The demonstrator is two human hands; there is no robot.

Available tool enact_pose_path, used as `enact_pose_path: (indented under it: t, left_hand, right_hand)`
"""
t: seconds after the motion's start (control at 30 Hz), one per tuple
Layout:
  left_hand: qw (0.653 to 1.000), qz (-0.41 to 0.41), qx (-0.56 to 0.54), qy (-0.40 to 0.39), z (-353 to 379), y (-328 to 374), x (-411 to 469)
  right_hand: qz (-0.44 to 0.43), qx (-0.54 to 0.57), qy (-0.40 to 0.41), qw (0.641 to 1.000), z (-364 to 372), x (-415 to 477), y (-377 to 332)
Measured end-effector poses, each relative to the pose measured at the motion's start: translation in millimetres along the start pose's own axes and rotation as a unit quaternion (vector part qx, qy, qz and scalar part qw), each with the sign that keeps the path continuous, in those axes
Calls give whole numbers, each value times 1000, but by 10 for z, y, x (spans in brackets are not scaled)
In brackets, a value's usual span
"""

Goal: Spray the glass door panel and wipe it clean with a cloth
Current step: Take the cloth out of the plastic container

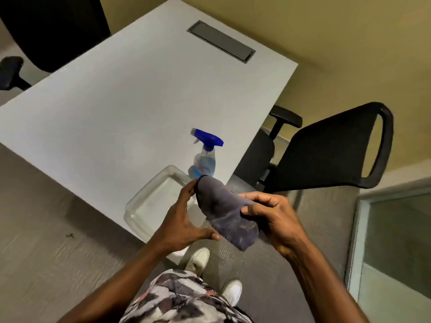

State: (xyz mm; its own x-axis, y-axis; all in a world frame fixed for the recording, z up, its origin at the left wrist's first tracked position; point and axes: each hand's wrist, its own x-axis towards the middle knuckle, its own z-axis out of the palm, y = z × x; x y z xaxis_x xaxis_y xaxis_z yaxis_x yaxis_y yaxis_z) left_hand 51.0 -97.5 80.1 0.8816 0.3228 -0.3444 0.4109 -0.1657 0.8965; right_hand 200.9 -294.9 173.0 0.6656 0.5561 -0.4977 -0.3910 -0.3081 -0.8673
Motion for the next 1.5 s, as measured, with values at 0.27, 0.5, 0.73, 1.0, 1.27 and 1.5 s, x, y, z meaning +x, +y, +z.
enact_pose_path:
  t: [0.27,0.5,0.73,1.0,1.27,1.5]
  left_hand:
    - [974,27,-159,-162,421,537,471]
    - [939,167,32,-298,907,1119,722]
    - [893,230,96,-375,1404,1500,678]
    - [854,284,131,-416,1954,1842,345]
    - [786,376,208,-444,2580,2229,-435]
    - [716,404,271,-500,3204,2453,-1154]
  right_hand:
    - [-14,74,79,994,-676,-680,166]
    - [-33,50,216,975,-1075,-1468,508]
    - [-64,-7,348,935,-1270,-2141,923]
    - [-40,-14,428,903,-1295,-2746,1192]
    - [-101,-43,407,907,-1270,-3241,1343]
    - [-157,-63,470,866,-1260,-3729,1716]
